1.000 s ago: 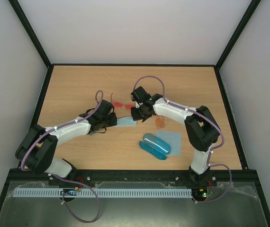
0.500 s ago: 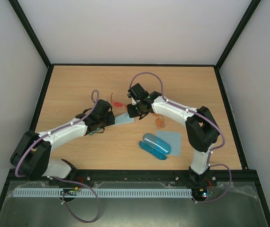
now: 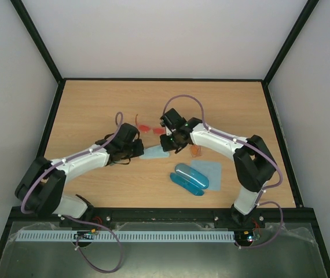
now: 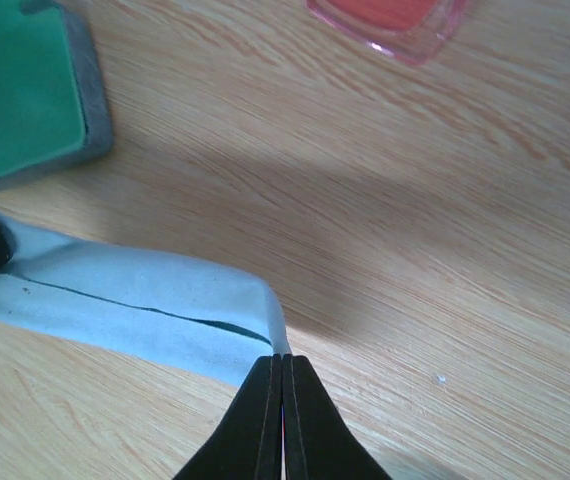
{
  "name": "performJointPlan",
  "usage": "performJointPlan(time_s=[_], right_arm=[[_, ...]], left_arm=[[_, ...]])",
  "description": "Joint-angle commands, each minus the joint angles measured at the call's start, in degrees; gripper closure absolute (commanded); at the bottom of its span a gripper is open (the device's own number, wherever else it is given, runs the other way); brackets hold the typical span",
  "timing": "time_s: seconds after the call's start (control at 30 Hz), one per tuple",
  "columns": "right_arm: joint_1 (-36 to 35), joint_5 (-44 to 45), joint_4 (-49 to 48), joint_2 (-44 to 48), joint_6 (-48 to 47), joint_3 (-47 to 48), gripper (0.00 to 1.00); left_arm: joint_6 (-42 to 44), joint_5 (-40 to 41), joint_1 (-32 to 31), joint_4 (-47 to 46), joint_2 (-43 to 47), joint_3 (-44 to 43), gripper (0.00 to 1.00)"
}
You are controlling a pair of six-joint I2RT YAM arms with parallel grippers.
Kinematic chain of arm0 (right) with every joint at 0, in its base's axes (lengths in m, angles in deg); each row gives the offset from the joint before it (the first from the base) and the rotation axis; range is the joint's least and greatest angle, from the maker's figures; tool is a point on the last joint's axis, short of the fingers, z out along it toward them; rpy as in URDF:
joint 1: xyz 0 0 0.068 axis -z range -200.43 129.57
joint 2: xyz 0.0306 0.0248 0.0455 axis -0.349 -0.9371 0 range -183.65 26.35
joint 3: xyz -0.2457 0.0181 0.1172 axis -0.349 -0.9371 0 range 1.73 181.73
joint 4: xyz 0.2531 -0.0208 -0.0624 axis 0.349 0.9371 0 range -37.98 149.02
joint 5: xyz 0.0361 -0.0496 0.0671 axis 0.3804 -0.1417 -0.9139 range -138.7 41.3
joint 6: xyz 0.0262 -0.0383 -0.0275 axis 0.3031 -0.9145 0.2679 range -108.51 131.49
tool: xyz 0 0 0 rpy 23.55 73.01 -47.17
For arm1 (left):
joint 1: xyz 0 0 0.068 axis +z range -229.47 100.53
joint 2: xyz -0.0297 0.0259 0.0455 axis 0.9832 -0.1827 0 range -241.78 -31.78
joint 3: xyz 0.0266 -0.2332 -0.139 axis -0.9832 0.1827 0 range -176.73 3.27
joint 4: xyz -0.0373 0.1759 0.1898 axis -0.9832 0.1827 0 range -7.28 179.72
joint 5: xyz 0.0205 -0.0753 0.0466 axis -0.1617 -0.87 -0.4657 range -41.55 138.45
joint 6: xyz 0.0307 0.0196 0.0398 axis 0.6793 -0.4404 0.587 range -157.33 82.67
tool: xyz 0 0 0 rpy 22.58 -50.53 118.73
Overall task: Organize the sunglasses
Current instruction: Adjust the glasses cleaning cloth at the center of the board.
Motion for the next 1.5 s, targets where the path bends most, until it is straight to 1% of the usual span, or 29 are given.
performJointPlan(time_s=[0.0, 0.2, 0.23, 0.3, 0.4, 0.6, 0.7, 0.77, 0.9, 0.97, 1.03, 1.2, 1.3, 1.37, 1.47], right_arm=[[-0.19, 1.19, 3.28, -1.23, 0.84, -1.81, 0.99], [0.71, 1.04, 1.45, -4.52, 0.58, -2.68, 0.99], [1.03, 0.92, 1.10, -5.01, 0.43, -2.78, 0.99], [1.41, 0.73, 0.50, -5.85, 0.25, -2.86, 0.99], [1.91, 0.77, -0.21, -6.96, -0.11, -2.80, 0.99], [2.52, 0.87, -0.50, -7.76, -0.55, -2.54, 0.99], [2.70, 0.78, -0.68, -7.92, -0.64, -2.53, 0.99], [2.75, 0.78, -0.75, -8.19, -0.73, -2.44, 0.99], [2.89, 0.78, -0.79, -8.79, -0.83, -2.04, 0.92], [2.89, 0.83, -0.73, -8.92, -0.91, -1.77, 0.91], [2.97, 0.88, -0.41, -9.14, -1.00, -1.39, 0.90], [3.02, 1.00, -0.04, -9.15, -1.09, -1.06, 0.89], [3.00, 0.73, 0.04, -8.73, -1.18, -1.07, 0.89], [3.04, 0.27, 0.32, -8.33, -1.50, -0.95, 0.84], [2.93, 0.59, 0.92, -7.23, -1.82, -0.96, 0.80]], left_arm=[[-1.50, -2.36, -0.58, -2.38, -4.22, 0.37, 0.97], [-1.77, -2.11, -0.93, -5.60, -8.90, 0.34, 0.96], [-1.66, -1.65, -0.94, -5.76, -9.59, 0.16, 0.93], [-1.12, -0.49, -0.84, -5.76, -10.93, -0.24, 0.83], [-0.67, -0.12, -0.28, -6.06, -12.14, -0.39, 0.74], [-0.06, 0.08, 0.58, -5.07, -11.08, -0.57, 0.67], [0.38, 0.28, 1.18, -4.39, -10.44, -0.51, 0.67], [0.91, 0.46, 1.53, -3.82, -10.70, -0.74, 0.70], [1.65, 0.55, 2.52, -3.62, -11.22, -0.48, 0.72], [2.00, 0.55, 2.87, -3.74, -11.34, -0.49, 0.72], [2.40, 0.48, 3.24, -3.63, -11.82, -0.83, 0.75], [3.85, -0.72, 3.80, -2.80, -13.42, -2.74, 0.78], [3.93, -0.77, 3.80, -2.26, -12.36, -2.85, 0.78], [4.02, -0.61, 3.81, -1.66, -11.24, -2.40, 0.78], [4.12, -0.75, 3.80, -0.92, -9.53, -1.54, 0.78]])
